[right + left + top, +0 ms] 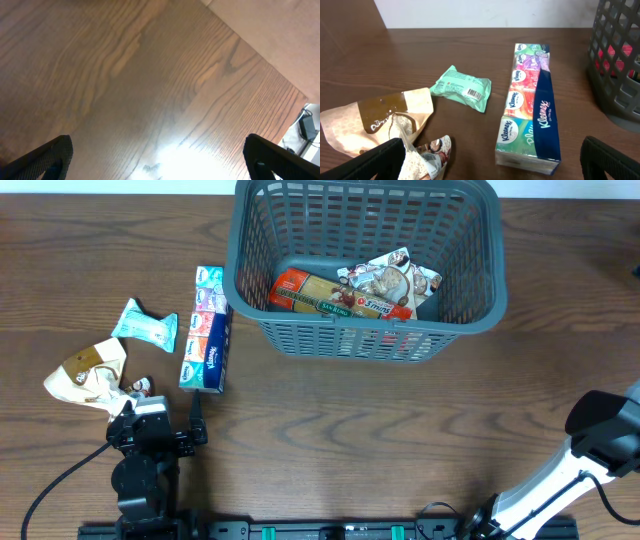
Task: Pack container
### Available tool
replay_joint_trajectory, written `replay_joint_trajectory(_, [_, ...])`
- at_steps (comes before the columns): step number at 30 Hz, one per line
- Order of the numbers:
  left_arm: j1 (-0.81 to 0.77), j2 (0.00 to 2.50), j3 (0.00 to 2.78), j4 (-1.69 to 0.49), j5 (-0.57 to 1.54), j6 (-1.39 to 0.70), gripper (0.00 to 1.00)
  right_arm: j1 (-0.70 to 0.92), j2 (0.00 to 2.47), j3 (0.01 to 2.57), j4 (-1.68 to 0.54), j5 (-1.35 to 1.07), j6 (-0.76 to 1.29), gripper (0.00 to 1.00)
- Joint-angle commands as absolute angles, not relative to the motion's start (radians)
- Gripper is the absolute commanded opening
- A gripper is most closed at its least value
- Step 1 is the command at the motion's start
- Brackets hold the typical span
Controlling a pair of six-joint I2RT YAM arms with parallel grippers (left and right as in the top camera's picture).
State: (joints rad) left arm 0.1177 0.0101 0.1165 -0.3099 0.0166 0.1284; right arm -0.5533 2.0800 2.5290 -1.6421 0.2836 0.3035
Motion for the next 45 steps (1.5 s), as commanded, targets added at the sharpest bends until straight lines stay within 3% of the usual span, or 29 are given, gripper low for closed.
replay_joint_trajectory(1, [0.123, 0.004, 0.1, -0.331, 0.023, 0.13, 0.99, -0.559, 2.067, 2.515, -1.642, 0.287, 0.318, 0.99])
replay_joint_trajectory(5, [0.123, 0.004, 0.102, -0.296, 0.037, 0.104, 0.99, -0.559, 2.067, 2.509, -1.642, 0.287, 0.318, 0.99])
replay_joint_trajectory(11, [0.123, 0.024, 0.308, -0.323, 0.266, 0.066, 0.99, -0.559, 2.067, 2.51, -1.642, 0.287, 0.318, 0.99])
replay_joint_trajectory(27, [0.123, 0.82, 1.321, -1.137, 0.27, 0.093, 0.98, -0.559, 2.067, 2.509, -1.642, 0.287, 0.318, 0.99])
replay_joint_trajectory(36, [0.123, 0.991, 1.331, -1.212, 0.181, 0.036, 0.99, -0.559, 2.067, 2.509, -1.642, 0.287, 0.318, 0.99])
replay_joint_trajectory(45, [0.123, 1.346, 1.331, -1.21, 0.167, 0.036, 0.99, -0.559, 2.067, 2.51, -1.642, 0.287, 0.318, 0.99])
